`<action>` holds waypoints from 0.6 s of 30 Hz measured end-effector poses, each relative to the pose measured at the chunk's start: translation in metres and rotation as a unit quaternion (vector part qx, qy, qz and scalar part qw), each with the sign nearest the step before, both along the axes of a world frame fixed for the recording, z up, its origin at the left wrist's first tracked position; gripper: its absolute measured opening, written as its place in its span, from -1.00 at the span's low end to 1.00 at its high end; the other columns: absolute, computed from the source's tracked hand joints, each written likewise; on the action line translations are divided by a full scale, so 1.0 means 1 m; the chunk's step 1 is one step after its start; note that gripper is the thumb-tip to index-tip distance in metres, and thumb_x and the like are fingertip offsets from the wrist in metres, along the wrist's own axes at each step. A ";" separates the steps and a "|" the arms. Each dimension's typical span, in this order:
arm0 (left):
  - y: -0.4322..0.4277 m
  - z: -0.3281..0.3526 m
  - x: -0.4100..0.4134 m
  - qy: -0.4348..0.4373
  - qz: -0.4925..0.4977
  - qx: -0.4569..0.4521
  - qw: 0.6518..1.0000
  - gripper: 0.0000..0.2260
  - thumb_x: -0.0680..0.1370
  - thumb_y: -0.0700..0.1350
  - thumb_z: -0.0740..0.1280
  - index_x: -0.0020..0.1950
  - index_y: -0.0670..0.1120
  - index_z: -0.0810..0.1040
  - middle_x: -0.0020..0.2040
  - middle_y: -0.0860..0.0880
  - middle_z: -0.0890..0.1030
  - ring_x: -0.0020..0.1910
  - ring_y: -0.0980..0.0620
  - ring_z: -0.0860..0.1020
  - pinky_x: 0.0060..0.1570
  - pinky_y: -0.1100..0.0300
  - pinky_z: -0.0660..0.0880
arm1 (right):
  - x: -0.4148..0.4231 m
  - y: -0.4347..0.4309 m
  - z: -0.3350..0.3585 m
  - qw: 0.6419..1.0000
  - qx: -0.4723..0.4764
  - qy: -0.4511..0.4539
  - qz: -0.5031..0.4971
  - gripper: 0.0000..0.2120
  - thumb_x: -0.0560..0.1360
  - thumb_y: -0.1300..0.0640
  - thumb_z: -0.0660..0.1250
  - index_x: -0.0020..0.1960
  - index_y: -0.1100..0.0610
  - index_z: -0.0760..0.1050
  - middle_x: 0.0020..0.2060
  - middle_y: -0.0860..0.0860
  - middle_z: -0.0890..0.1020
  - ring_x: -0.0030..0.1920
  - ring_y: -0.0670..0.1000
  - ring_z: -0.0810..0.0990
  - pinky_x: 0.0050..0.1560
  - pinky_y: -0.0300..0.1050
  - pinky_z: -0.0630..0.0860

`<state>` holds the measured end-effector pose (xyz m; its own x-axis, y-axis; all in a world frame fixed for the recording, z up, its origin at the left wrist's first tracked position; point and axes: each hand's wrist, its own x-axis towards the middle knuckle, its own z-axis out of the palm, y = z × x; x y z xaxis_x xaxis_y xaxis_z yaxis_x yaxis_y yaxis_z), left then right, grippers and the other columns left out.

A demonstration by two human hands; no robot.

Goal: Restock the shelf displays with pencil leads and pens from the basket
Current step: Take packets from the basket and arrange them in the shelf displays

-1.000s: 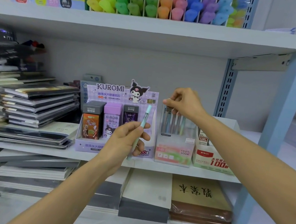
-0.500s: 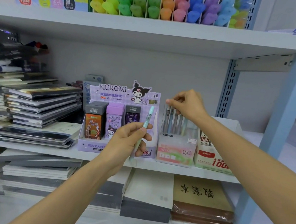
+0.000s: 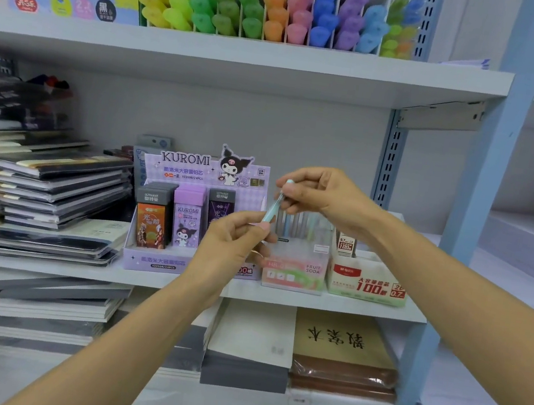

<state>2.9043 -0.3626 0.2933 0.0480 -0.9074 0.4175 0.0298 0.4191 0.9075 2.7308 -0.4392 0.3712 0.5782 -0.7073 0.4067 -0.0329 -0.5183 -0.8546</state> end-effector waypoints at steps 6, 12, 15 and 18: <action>-0.006 -0.012 0.005 -0.322 0.157 -0.170 0.918 -0.68 0.60 -0.15 0.29 0.36 -0.01 0.44 0.35 0.07 0.43 0.29 0.13 0.40 0.28 0.17 0.38 | -0.044 -0.021 0.027 0.971 -0.099 -0.108 -0.187 -0.87 0.54 0.31 0.33 0.06 0.22 0.58 -0.12 0.15 0.69 -0.19 -0.04 0.69 -0.08 -0.25 0.61; -0.007 -0.028 0.003 -0.469 0.122 -0.201 0.851 -0.49 0.60 -0.15 0.27 0.54 0.01 0.24 0.54 0.08 0.21 0.51 0.13 0.16 0.49 0.15 0.12 | -0.022 -0.038 -0.005 0.952 -0.160 0.025 -0.258 -0.81 0.52 0.29 0.36 0.12 0.22 0.59 -0.10 0.12 0.69 -0.11 0.00 0.69 -0.03 -0.21 0.62; -0.007 -0.028 0.005 -0.482 0.125 -0.206 0.842 -0.49 0.61 -0.15 0.25 0.55 0.03 0.20 0.55 0.08 0.19 0.51 0.12 0.15 0.47 0.16 0.13 | -0.008 -0.041 -0.014 0.938 -0.206 0.077 -0.266 -0.81 0.53 0.25 0.36 0.13 0.21 0.61 -0.08 0.10 0.70 -0.09 -0.02 0.69 0.05 -0.15 0.62; -0.008 -0.030 0.006 -0.496 0.120 -0.206 0.835 -0.47 0.62 -0.14 0.24 0.56 0.03 0.16 0.57 0.09 0.15 0.52 0.11 0.14 0.46 0.12 0.18 | -0.008 -0.044 -0.008 0.935 -0.212 0.112 -0.261 -0.84 0.54 0.24 0.35 0.10 0.23 0.62 -0.11 0.12 0.71 -0.11 0.02 0.70 0.07 -0.09 0.62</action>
